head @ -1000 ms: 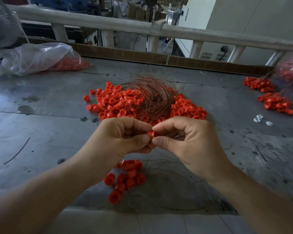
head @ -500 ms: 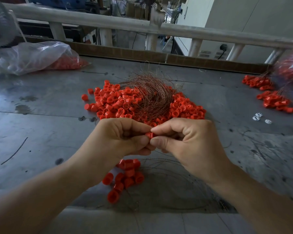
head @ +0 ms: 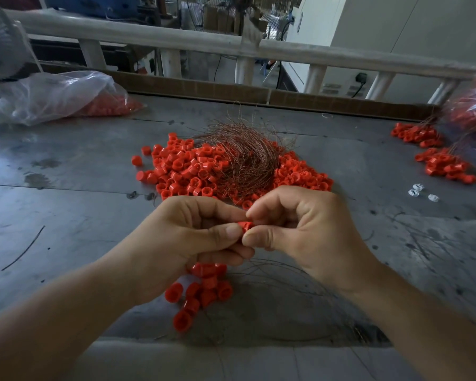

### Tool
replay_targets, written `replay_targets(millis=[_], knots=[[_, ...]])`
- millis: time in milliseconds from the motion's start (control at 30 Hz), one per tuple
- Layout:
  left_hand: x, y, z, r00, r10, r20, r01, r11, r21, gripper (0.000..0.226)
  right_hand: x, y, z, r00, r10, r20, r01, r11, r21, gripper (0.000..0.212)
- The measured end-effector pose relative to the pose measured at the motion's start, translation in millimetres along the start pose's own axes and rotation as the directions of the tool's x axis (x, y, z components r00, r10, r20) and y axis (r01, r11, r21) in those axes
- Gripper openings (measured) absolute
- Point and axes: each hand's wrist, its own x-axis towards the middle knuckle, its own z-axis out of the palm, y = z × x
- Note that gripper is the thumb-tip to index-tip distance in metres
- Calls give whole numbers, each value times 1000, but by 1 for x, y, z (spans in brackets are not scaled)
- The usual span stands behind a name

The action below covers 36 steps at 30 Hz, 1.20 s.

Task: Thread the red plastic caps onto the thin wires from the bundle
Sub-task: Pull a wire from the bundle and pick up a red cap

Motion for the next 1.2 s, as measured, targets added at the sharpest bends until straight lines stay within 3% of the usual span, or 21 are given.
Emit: replay_targets(millis=[100, 267, 467, 933, 1200], knots=[[-1, 0, -3, 999, -18, 32, 19, 999, -34, 24, 3, -1, -3, 992, -24, 124, 35, 996, -84, 30], [-3, 1, -3, 997, -33, 71, 39, 996, -83, 47, 4, -4, -6, 972, -18, 236, 64, 980, -187, 22], [-7, 1, 10, 992, 118, 37, -122, 983, 139, 63, 1, -7, -2, 966, -59, 250, 117, 968, -223, 17], [-13, -2, 14, 989, 147, 13, -148, 983, 106, 63, -4, -10, 4, 971, -108, 214, 164, 950, -265, 7], [-10, 3, 9, 995, 71, 72, -73, 997, 22, 62, -3, -11, 2, 975, -49, 216, 77, 990, -122, 10]])
